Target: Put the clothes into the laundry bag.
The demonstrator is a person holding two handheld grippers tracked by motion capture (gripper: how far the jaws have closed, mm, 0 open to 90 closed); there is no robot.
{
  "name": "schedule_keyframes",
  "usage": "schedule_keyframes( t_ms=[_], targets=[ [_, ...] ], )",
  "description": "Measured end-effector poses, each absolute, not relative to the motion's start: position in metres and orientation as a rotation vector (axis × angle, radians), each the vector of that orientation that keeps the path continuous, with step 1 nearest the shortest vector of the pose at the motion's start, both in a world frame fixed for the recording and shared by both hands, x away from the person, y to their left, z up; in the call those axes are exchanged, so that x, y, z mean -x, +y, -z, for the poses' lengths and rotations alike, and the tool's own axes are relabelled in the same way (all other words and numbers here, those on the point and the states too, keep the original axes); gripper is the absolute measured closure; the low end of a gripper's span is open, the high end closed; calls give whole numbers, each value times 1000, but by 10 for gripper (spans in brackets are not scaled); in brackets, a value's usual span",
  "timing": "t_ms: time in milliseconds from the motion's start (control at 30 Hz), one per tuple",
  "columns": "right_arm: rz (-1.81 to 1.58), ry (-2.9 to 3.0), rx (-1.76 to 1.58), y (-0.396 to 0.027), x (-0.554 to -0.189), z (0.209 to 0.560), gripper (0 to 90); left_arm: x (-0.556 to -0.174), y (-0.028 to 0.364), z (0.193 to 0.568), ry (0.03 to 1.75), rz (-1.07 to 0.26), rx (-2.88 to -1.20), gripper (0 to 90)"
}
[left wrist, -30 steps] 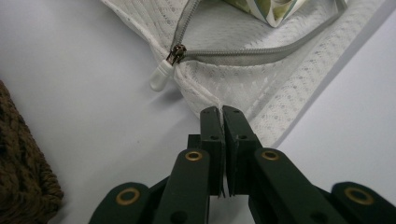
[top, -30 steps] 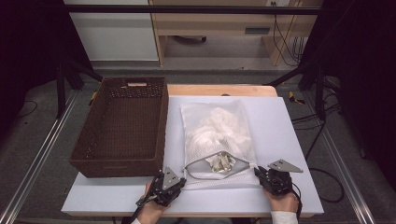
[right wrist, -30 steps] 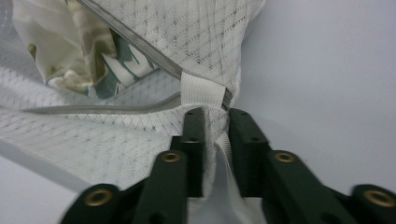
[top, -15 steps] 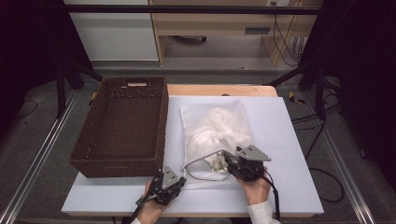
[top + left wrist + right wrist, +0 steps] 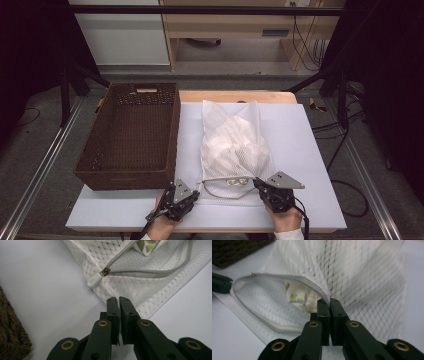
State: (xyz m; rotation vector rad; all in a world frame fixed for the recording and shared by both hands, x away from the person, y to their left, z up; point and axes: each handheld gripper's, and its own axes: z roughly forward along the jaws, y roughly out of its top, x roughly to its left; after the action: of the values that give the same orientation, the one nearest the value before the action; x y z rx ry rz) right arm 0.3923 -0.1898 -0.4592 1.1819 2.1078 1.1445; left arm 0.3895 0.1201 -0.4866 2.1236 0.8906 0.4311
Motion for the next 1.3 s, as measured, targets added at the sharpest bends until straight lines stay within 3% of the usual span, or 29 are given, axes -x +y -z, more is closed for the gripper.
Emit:
schedule_keyframes(
  t_ms=[133, 200, 300, 400, 567, 900, 1100, 1167, 1300],
  targets=[
    [-1202, 2079, -1172, -191, -392, 460, 622, -389, 119, 486, 887, -431, -2124, 868],
    [-1269, 2029, -1121, -187, -384, 450, 562, -388, 119, 487, 889, -437, -2121, 873],
    [-1294, 2065, -1065, -173, -376, 439, 630, -387, 117, 486, 884, -451, -2124, 879],
    [-1219, 2174, -1075, -152, -385, 451, 706, -386, 117, 485, 880, -453, -2127, 881],
    [-1063, 2284, -1130, -124, -430, 484, 900, -382, 120, 479, 865, -459, -2119, 883],
    [-956, 2130, -1239, -114, -489, 485, 900, -376, 121, 474, 845, -454, -2135, 884],
    [-994, 2071, -1285, -122, -496, 487, 890, -377, 122, 476, 843, -449, -2136, 883],
    [-1034, 2124, -1282, -126, -489, 481, 780, -378, 122, 476, 841, -446, -2132, 881],
    [-1072, 2128, -1179, -134, -458, 468, 659, -381, 123, 478, 862, -426, -2117, 879]
  ],
)
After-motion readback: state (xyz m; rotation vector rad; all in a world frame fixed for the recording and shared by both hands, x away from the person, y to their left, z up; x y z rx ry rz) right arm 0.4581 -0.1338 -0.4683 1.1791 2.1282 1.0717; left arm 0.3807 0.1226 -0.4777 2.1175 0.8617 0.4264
